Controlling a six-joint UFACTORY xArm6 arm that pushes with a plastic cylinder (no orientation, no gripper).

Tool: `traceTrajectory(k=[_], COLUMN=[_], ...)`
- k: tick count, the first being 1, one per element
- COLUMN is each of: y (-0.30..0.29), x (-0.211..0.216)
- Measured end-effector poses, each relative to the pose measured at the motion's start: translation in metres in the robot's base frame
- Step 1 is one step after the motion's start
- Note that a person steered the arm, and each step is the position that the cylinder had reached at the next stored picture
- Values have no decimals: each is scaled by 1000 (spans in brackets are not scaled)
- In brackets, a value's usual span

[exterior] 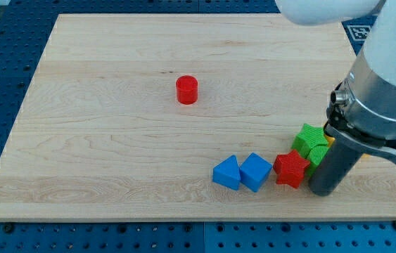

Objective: Push the green star into the yellow blocks

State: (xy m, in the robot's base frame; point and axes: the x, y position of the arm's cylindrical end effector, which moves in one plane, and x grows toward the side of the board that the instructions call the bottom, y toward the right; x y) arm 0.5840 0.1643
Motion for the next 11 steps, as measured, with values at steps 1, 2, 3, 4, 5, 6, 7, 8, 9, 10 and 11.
traceTrajectory(k=[1,2,3,4,5,6,7,8,9,10,11], y=[0,0,0,-14,-25,-32,-41,-36,-36,-33,-21], x=[-14,-27,-36,-50,-64,-67,-77,-82,-101,-114,-115])
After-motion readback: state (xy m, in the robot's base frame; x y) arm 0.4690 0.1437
